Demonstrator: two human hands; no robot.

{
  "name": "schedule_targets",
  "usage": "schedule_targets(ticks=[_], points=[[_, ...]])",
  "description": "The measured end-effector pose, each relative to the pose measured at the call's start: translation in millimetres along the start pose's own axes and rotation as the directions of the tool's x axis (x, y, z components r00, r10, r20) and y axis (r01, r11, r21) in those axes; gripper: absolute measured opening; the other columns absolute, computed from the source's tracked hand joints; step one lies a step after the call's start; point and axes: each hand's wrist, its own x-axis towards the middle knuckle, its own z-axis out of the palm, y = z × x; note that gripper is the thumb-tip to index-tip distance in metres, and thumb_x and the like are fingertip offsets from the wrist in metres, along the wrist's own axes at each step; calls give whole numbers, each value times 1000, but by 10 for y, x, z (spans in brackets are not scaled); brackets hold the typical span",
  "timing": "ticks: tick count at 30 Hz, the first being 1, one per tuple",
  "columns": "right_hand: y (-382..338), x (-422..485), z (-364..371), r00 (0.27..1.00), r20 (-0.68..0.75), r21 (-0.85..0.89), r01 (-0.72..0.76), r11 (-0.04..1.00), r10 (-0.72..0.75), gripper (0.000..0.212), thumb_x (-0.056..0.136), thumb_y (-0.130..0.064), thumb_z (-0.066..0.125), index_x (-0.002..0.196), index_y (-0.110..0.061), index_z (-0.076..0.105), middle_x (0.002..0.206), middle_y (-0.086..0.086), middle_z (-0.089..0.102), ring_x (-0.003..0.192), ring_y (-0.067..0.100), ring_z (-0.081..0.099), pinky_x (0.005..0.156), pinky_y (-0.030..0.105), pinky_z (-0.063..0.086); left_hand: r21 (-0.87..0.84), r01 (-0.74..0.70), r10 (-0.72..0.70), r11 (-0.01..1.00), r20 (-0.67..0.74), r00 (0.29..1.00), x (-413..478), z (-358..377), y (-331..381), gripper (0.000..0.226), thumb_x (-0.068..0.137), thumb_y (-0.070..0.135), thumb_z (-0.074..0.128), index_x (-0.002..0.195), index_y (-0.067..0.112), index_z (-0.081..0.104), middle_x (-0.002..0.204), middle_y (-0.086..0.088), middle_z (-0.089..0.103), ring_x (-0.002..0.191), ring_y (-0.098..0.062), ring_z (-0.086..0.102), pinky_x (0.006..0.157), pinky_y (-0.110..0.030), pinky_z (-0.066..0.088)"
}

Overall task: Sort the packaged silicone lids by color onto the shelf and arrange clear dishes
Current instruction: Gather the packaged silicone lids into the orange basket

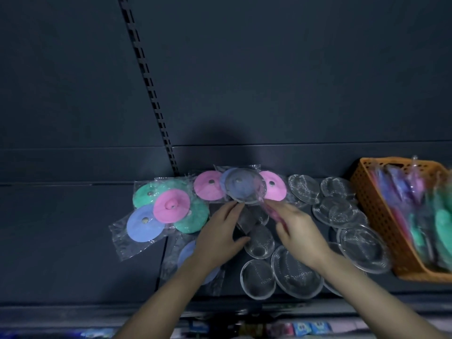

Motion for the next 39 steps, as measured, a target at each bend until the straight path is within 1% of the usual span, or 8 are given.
schedule_targets(ticks=[5, 9, 15, 20, 24, 29, 32, 39], points=[[-44, -61, 47, 987, -31, -35, 158, 987, -159, 61, 76, 0, 44, 134, -19, 51, 128, 1, 58, 116, 20, 55, 97, 28, 44, -21, -14, 14, 1000, 22, 1000, -124, -214, -127, 84, 77, 48, 65, 147, 20, 28, 151, 7, 22, 134, -2, 18, 110, -18, 16], [-187, -37, 224, 914, -75, -156, 385, 910, -400, 49, 77, -8, 41, 122, -14, 58, 125, 4, 61, 114, 26, 56, 95, 36, 47, -26, 223, -225, 974, -145, 964, -473, -379, -423, 47, 84, 27, 69, 125, 6, 56, 127, -7, 53, 120, -22, 51, 97, -18, 32], [-101, 30, 645, 803, 232, -455, 588, 668, -549, 36, 83, -21, 42, 113, -26, 61, 127, 4, 62, 117, 32, 57, 99, 58, 40, -24, 427, -426, 904, 46, 904, -729, -490, -614, 57, 78, 40, 73, 123, 11, 53, 112, -1, 50, 100, -11, 45, 80, -18, 34], [14, 96, 552, 836, 233, -519, 539, 663, -497, 35, 76, -20, 45, 98, -23, 72, 110, 3, 70, 105, 32, 64, 92, 56, 47, -67, 514, -505, 855, 121, 855, -681, -517, -584, 53, 61, 32, 85, 97, 17, 49, 96, 0, 45, 79, -7, 41, 57, -11, 31], [76, 147, 437, 903, 197, -524, 426, 738, -381, 56, 55, -5, 81, 107, -24, 71, 115, 2, 68, 109, 32, 62, 89, 54, 49, -274, 619, -595, 736, 173, 785, -586, -553, -600, 54, 58, 9, 85, 96, 18, 48, 77, 2, 54, 66, -10, 50, 57, -20, 40], [-22, 186, 375, 949, -21, -248, 299, 921, -314, 61, 68, -5, 33, 118, -15, 66, 123, -2, 64, 114, 28, 59, 93, 46, 50, -592, 566, -626, 574, 127, 769, -495, -774, -760, 11, 76, -5, 69, 74, -4, 58, 59, 1, 51, 57, -15, 46, 52, -24, 38], [-85, 220, 359, 961, -71, -157, 255, 954, -269, 66, 64, 6, 38, 123, -14, 63, 126, -1, 61, 117, 21, 54, 101, 33, 41, -683, 501, -689, 532, -5, 725, -413, -963, -916, 15, 86, 1, 62, 72, 6, 57, 63, 0, 50, 56, -14, 42, 53, -26, 37], [-269, 358, 429, 959, -113, -100, 248, 964, -259, 78, 59, 24, 55, 126, -16, 53, 126, 5, 60, 117, 20, 52, 101, 27, 38, -307, 727, -777, 614, -73, 625, -272, -1101, -1366, 46, 62, 51, 73, 80, 18, 48, 92, -5, 55, 88, -26, 53, 66, -31, 41]])
